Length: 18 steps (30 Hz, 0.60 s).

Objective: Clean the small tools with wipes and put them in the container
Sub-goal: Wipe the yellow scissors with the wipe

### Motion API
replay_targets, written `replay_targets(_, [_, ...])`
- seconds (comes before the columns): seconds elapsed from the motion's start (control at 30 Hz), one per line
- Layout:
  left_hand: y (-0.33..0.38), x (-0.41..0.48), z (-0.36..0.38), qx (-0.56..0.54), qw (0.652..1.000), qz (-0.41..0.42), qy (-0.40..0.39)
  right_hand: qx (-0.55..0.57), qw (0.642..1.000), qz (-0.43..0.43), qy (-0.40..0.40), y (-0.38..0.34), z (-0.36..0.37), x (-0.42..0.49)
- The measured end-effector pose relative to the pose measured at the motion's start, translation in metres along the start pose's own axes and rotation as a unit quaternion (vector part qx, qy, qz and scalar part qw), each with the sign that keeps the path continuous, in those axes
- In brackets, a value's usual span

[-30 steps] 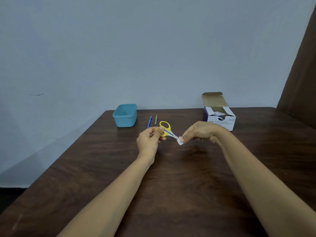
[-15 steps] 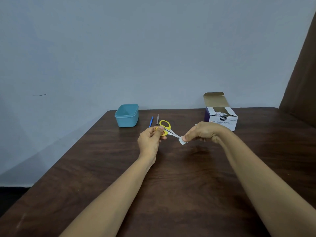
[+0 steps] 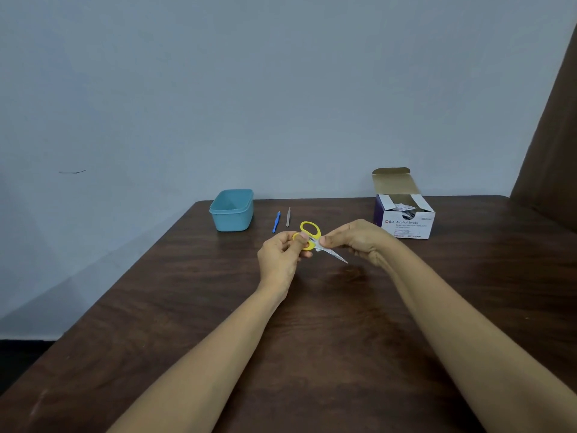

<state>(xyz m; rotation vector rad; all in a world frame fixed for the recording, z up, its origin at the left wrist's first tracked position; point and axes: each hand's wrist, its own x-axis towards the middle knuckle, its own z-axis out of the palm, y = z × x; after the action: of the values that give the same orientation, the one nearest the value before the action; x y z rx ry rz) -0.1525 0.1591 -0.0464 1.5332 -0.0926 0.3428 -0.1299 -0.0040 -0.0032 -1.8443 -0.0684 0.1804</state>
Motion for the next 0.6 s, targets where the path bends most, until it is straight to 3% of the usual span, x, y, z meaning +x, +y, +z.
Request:
replay_targets(0.23, [0.001,0.001,0.001,-0.001,1.0,-0.001,0.003,0.088,0.993,-0.03,0.066,0.007,0.015,0.004])
replay_targets(0.43, [0.001,0.001,0.0,0.008,1.0,-0.013,-0.008,0.146,0.989,-0.022,0.0,0.014,0.017,0.004])
replay_targets(0.6, [0.0,0.003,0.0,-0.005,1.0,-0.027,0.01,0.274,0.961,0.003,-0.026,0.017,0.008,0.004])
